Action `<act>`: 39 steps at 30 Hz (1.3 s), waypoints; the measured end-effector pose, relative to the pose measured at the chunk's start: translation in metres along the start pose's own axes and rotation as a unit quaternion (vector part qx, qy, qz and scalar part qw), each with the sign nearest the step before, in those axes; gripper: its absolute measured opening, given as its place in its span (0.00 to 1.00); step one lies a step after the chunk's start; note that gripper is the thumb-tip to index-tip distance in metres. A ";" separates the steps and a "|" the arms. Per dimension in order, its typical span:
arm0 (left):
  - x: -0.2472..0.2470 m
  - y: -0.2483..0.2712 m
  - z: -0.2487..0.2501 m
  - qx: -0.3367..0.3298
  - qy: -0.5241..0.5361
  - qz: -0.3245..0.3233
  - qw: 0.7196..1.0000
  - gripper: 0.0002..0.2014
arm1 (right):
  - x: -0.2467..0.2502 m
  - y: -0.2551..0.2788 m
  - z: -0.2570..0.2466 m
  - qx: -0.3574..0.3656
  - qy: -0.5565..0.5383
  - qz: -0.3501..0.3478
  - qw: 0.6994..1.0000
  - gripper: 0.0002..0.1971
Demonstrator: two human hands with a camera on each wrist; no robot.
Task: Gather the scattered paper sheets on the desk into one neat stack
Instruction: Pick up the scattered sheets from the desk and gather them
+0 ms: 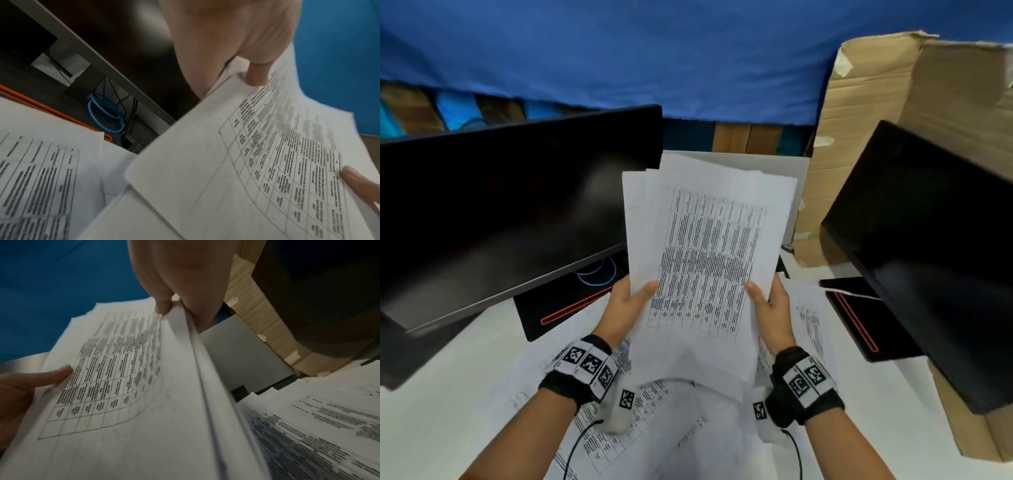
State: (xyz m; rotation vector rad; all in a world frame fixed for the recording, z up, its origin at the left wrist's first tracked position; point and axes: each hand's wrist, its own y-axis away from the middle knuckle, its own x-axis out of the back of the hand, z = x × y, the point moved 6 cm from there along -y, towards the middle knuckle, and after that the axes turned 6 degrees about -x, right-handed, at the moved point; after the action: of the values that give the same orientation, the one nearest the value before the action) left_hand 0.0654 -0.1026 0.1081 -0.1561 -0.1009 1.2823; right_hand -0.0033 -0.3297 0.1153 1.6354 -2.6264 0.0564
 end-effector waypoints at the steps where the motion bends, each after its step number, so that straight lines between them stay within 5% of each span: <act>1: 0.001 0.001 0.003 -0.002 0.014 -0.006 1.000 0.14 | 0.001 0.000 -0.003 0.008 0.000 -0.003 1.000 0.17; 4: 0.004 0.003 0.005 0.001 0.021 -0.017 1.000 0.31 | 0.000 -0.003 -0.005 0.003 0.007 -0.014 1.000 0.14; 11: 0.006 0.005 0.006 0.019 -0.019 -0.028 0.999 0.39 | -0.007 -0.004 -0.004 -0.036 0.017 -0.065 0.997 0.09; 17: 0.012 0.006 0.020 0.001 -0.014 -0.002 1.000 0.14 | -0.008 -0.009 -0.007 -0.050 -0.003 -0.063 0.997 0.09; 18: 0.012 0.008 0.011 0.019 -0.020 0.003 1.000 0.13 | -0.011 -0.009 0.008 -0.082 0.005 -0.063 0.995 0.12; 20: 0.014 0.018 -0.011 0.075 -0.060 -0.011 0.995 0.12 | -0.023 -0.001 0.041 -0.144 0.065 -0.091 0.983 0.39; 21: 0.019 0.025 -0.026 0.105 -0.097 -0.029 0.989 0.12 | -0.025 0.001 0.051 -0.157 0.077 -0.094 0.980 0.42; 22: 0.028 0.032 -0.042 0.133 -0.138 -0.038 0.981 0.13 | -0.025 0.002 0.057 -0.158 0.087 -0.080 0.980 0.34; 24: 0.064 0.051 -0.071 0.194 -0.215 0.017 0.957 0.20 | -0.022 0.003 0.057 -0.148 0.088 -0.052 0.984 0.15; 27: 0.132 0.103 -0.103 0.339 -0.305 0.208 0.865 0.30 | -0.013 -0.001 0.053 -0.116 0.075 -0.031 0.990 0.14; 29: 0.154 0.140 -0.112 0.424 -0.324 0.282 0.797 0.36 | -0.009 -0.006 0.060 -0.111 0.079 -0.015 0.991 0.14; 31: 0.160 0.166 -0.114 0.473 -0.294 0.339 0.758 0.39 | -0.010 -0.006 0.064 -0.104 0.080 -0.013 0.991 0.16; 35: 0.161 0.173 -0.130 0.496 -0.161 0.401 0.753 0.43 | -0.016 -0.003 0.075 -0.122 0.082 -0.017 0.989 0.07; 39: 0.169 0.159 -0.171 0.471 -0.155 0.342 0.798 0.34 | -0.019 0.002 0.074 -0.108 0.084 -0.017 0.990 0.07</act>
State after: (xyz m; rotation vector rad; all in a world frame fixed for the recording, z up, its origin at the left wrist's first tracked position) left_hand -0.0096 0.0934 -0.0895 0.9694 0.3572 1.9281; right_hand 0.0013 -0.3161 0.0405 1.5323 -2.3854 -0.0850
